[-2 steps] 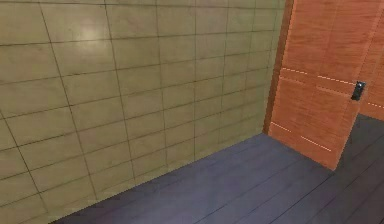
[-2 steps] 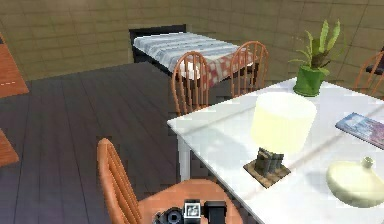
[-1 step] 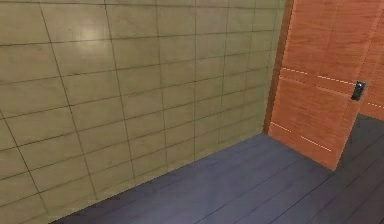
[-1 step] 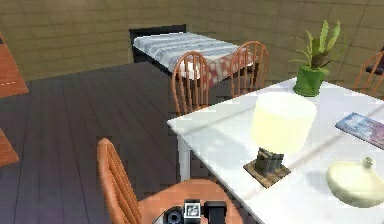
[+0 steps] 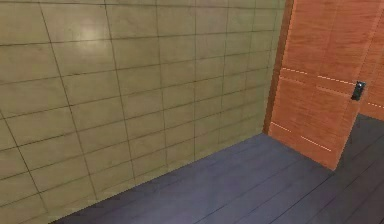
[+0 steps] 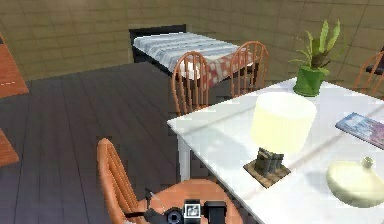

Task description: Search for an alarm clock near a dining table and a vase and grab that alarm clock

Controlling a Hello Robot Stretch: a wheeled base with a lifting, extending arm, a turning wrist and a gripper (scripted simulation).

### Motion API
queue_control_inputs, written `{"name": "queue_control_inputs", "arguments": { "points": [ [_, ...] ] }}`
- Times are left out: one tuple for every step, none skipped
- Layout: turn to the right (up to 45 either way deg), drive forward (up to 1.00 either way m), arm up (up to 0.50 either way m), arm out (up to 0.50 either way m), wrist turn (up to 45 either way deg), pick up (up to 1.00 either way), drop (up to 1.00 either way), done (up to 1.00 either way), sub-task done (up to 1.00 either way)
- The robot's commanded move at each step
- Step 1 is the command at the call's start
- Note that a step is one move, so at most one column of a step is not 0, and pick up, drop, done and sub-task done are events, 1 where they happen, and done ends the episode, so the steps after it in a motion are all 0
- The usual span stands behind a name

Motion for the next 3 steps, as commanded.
{"name": "queue_control_inputs", "arguments": {
  "points": [
    [0.0, 0.0, 0.0, 0.0, 15.0, 0.0, 0.0, 0.0, 0.0],
    [0.0, 0.0, -0.3, 0.0, 0.0, 0.0, 0.0, 0.0, 0.0],
    [0.0, 0.0, 0.0, 0.0, 0.0, 1.0, 0.0, 0.0, 0.0]
  ]
}}
